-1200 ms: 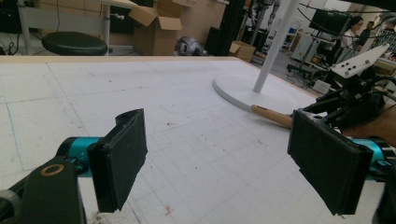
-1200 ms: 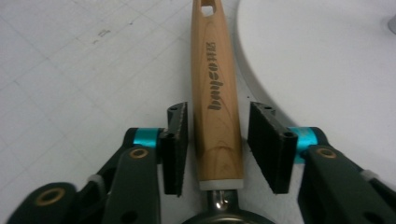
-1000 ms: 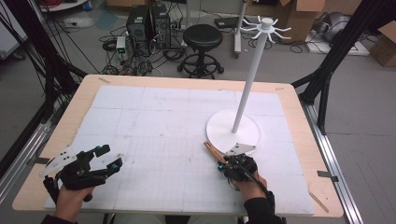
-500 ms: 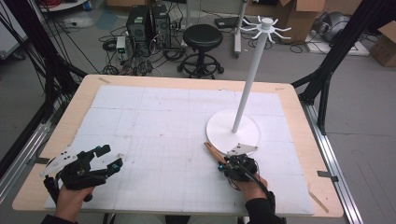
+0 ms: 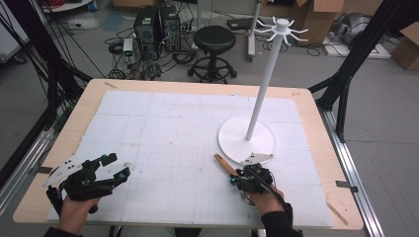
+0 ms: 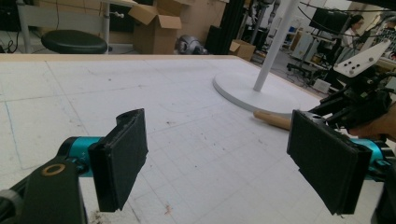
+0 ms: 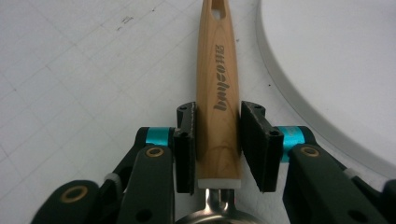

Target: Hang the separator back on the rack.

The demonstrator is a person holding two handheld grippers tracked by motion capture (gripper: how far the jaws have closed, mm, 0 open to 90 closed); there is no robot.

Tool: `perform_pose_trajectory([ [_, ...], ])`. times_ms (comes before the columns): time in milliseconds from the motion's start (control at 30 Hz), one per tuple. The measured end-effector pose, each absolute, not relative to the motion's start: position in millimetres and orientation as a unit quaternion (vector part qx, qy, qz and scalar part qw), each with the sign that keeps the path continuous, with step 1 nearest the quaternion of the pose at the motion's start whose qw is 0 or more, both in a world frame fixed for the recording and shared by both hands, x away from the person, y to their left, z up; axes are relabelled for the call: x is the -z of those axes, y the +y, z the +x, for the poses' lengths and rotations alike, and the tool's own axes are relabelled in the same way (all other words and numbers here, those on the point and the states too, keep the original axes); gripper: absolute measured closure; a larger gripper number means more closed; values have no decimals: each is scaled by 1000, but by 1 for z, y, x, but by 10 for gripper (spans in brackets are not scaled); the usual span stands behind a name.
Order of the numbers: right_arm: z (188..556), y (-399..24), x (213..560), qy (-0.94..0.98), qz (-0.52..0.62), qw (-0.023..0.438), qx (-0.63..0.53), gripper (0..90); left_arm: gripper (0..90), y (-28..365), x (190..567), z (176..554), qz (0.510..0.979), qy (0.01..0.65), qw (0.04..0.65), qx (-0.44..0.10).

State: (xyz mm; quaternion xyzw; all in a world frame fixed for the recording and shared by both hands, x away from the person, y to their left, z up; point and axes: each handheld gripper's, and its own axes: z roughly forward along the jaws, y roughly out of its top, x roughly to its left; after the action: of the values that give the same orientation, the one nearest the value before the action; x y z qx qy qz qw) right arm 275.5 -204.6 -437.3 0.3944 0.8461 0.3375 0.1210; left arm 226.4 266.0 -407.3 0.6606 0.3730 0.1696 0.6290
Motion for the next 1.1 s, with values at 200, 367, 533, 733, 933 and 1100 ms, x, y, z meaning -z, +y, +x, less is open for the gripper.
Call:
perform_pose_trajectory([
  [200, 275, -194, 439, 848, 390, 146, -329, 492, 206, 265, 407, 227, 661, 372, 629, -169],
  [367, 281, -188, 439, 843, 398, 155, -327, 472, 206, 266, 407, 226, 661, 372, 630, -168],
  [533, 286, -184, 439, 839, 405, 167, -322, 541, 207, 266, 407, 227, 661, 372, 630, -168],
  [733, 292, -178, 438, 838, 408, 166, -322, 519, 207, 265, 407, 227, 663, 370, 629, -167],
  [933, 298, -172, 436, 850, 391, 156, -317, 653, 207, 266, 407, 227, 663, 370, 629, -168],
  [1100, 299, -173, 436, 848, 396, 149, -318, 663, 207, 265, 407, 227, 662, 370, 629, -168],
])
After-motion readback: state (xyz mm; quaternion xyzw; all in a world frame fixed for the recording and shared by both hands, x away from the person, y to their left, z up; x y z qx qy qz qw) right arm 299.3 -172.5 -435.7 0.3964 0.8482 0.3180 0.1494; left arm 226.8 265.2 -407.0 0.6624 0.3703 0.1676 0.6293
